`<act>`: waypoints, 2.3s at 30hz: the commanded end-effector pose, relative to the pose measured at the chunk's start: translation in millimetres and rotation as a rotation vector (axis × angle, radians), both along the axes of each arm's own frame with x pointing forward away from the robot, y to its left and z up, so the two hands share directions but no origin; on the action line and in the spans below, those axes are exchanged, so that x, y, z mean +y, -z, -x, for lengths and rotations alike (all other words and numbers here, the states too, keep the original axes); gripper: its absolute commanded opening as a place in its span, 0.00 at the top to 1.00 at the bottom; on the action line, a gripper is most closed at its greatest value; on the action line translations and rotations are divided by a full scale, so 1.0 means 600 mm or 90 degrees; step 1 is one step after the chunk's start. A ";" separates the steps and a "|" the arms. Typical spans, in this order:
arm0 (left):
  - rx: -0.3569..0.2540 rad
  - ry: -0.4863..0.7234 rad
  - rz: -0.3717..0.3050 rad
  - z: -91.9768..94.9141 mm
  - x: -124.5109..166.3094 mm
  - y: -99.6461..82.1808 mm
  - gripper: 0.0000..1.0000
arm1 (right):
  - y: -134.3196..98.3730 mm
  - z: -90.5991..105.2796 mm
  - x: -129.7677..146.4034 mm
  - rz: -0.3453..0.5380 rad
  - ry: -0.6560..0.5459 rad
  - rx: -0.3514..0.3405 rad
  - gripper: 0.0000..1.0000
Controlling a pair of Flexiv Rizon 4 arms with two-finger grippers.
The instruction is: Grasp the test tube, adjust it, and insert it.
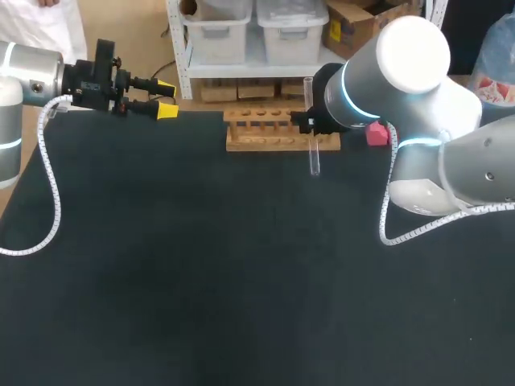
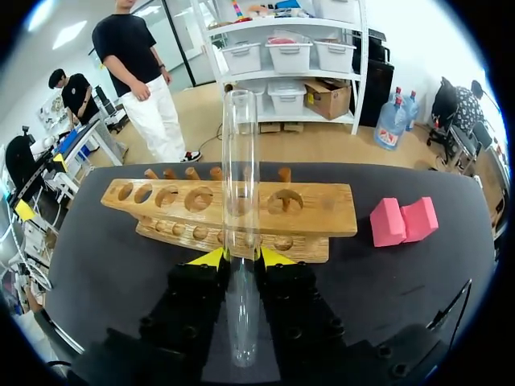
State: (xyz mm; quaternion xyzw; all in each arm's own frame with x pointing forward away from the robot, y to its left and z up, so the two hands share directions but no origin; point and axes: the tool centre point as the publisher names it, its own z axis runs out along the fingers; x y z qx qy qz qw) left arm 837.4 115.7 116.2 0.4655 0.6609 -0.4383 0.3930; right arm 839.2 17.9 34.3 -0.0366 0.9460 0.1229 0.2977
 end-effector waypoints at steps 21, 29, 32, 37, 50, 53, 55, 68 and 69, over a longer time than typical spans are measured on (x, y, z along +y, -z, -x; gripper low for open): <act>-0.001 0.001 0.001 0.000 0.001 0.001 0.00 | -0.104 0.048 -0.024 0.014 0.070 -0.100 1.00; -0.001 0.001 0.001 0.000 0.001 0.001 0.00 | -0.131 0.058 -0.032 0.020 0.063 -0.138 1.00; -0.001 0.001 0.001 0.000 0.001 0.001 0.00 | -0.131 0.058 -0.032 0.020 0.063 -0.138 1.00; -0.001 0.001 0.001 0.000 0.001 0.001 0.00 | -0.131 0.058 -0.032 0.020 0.063 -0.138 1.00; -0.001 0.001 0.001 0.000 0.001 0.001 0.00 | -0.131 0.058 -0.032 0.020 0.063 -0.138 1.00; -0.001 0.001 0.001 0.000 0.001 0.001 0.00 | -0.131 0.058 -0.032 0.020 0.063 -0.138 1.00; -0.001 0.001 0.001 0.000 0.001 0.001 0.00 | -0.131 0.058 -0.032 0.020 0.063 -0.138 1.00; -0.001 0.001 0.001 0.000 0.001 0.001 0.00 | -0.164 0.018 -0.024 0.047 0.160 -0.333 1.00; -0.001 0.001 0.001 0.000 0.001 0.001 0.00 | -0.167 0.015 -0.023 0.046 0.169 -0.341 1.00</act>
